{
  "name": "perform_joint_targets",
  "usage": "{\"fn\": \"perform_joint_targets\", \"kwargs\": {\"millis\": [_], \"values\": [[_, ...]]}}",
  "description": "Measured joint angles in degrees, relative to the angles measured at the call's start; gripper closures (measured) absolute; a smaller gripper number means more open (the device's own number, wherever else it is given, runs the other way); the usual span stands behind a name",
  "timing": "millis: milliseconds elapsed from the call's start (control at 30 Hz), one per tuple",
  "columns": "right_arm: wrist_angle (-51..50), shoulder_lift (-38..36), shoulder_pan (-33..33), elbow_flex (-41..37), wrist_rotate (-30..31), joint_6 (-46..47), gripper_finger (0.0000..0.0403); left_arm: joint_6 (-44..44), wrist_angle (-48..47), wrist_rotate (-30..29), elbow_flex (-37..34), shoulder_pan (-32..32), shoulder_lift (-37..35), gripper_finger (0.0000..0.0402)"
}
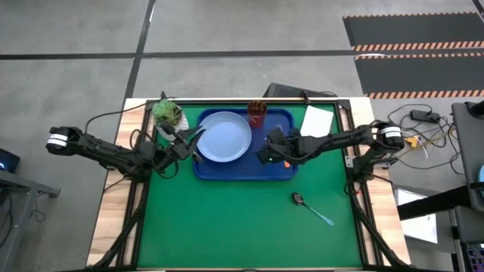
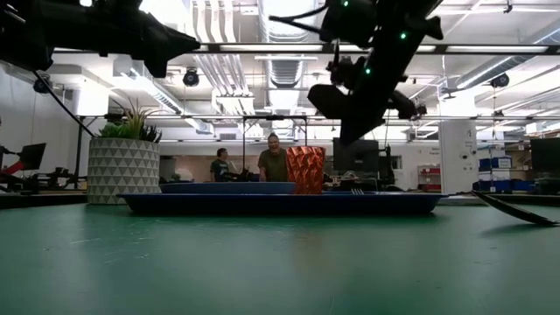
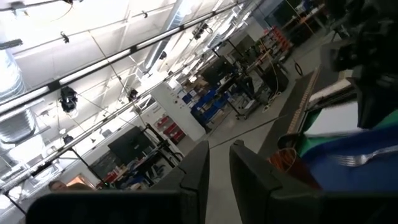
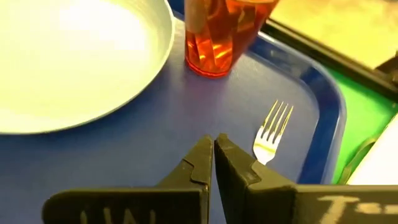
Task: Pick and place plate/cup/fork/spoon on tray
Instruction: Put the black spoon on the blue tray to the left of the orange fork
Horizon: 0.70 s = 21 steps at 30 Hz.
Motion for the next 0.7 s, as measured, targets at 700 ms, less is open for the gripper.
{"fn": "perform_joint_targets", "kwargs": {"millis": [700], "values": [[4.2,-10.2,4.4,4.9,2.8,-14.3,0.0394,-0.2,0.2,0.0,0.0,0.0,0.1,0.0357]]}}
